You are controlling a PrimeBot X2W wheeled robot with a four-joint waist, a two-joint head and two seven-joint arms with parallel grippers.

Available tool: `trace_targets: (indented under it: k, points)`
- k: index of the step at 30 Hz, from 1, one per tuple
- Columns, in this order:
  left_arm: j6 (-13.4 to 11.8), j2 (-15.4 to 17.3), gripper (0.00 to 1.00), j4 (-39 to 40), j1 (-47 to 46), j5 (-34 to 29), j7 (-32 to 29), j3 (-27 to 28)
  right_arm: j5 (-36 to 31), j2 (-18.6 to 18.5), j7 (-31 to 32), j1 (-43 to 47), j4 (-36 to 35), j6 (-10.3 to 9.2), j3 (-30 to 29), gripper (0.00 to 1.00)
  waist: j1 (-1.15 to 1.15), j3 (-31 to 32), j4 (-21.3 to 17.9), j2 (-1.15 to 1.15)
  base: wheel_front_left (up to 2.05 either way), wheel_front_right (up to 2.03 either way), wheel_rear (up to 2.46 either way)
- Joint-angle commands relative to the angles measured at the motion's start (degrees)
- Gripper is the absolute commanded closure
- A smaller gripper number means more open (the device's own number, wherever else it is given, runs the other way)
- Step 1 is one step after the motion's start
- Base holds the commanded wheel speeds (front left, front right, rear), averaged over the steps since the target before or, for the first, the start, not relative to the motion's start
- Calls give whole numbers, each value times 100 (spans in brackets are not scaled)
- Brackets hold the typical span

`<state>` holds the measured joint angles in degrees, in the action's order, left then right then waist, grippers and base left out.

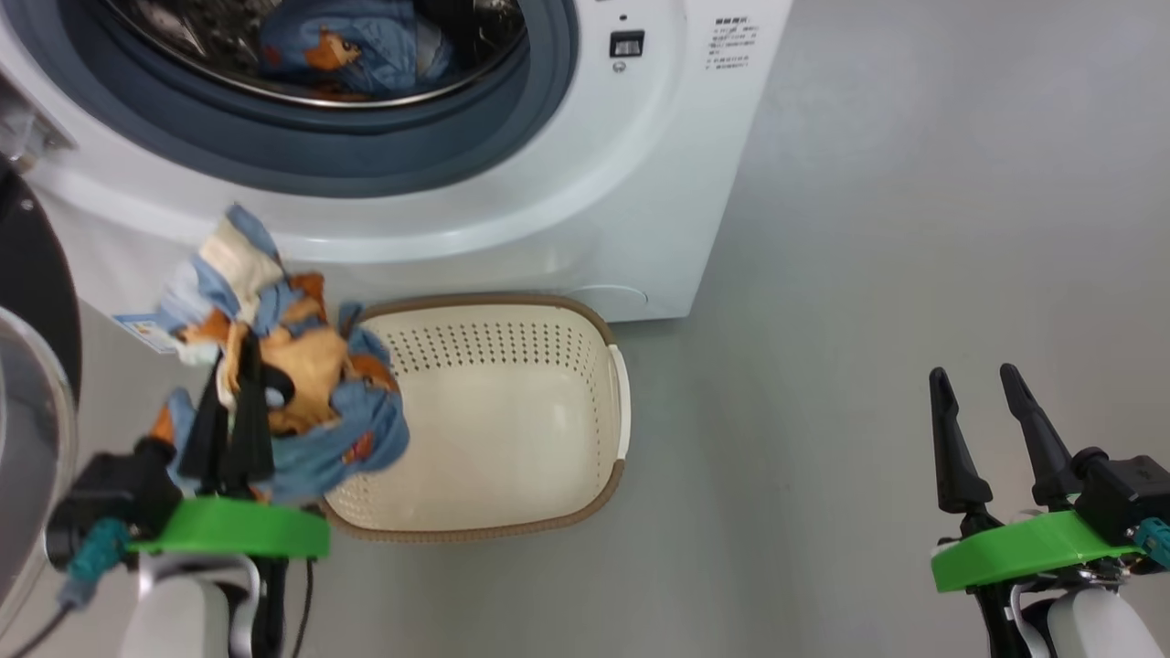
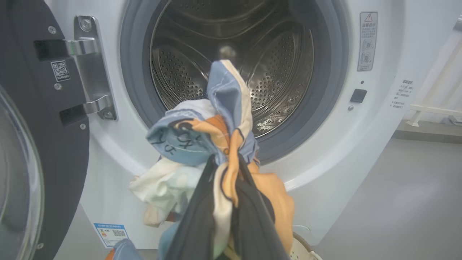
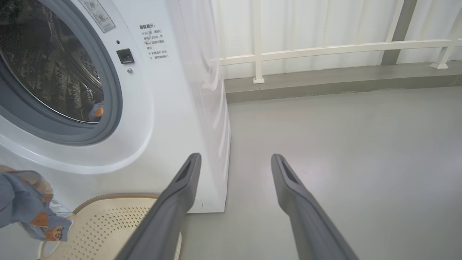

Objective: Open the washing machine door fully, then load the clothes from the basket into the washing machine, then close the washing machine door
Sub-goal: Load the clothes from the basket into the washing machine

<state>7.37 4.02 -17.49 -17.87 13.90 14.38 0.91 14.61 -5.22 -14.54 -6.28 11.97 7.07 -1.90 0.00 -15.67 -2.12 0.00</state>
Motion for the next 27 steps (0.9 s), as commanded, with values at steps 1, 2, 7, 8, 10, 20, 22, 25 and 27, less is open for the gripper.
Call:
trace_targets:
  k: [1,2,7,8,10,20,22,25,27]
  points:
    - [12,155,100,98,-334,-77,62,185,-7,-6,-46,-166,-159,42,126,0,0,-206,-73,0,0,0,0]
    - [12,167,100,84,-475,-83,62,180,-8,7,-46,-193,-170,42,122,0,0,-267,-81,0,0,0,0]
    - [12,208,100,20,-1110,-133,62,146,-3,45,-46,-335,-197,42,112,0,0,-523,-111,0,0,0,0]
    - [12,224,100,-3,-1283,-151,62,146,-2,53,-46,-377,-203,42,118,0,0,-586,-125,0,0,0,0]
    - [12,256,100,-60,-1630,-181,62,160,2,70,-46,-465,-210,42,137,0,0,-705,-159,0,0,0,0]
    - [12,487,100,-706,-3098,-350,62,284,50,174,-46,-750,-210,42,205,0,0,-1118,-405,0,0,0,0]
    - [12,530,100,-1003,-3330,-385,62,247,59,190,-46,-774,-214,42,227,0,0,-1183,-456,0,0,0,0]
    - [12,602,100,-1535,-3702,-428,62,187,77,208,-46,-832,-209,42,282,0,0,-1293,-550,0,0,0,0]
    - [12,663,100,-1874,-3945,-482,62,148,90,217,-46,-878,-212,42,321,0,0,-1367,-620,0,0,0,0]
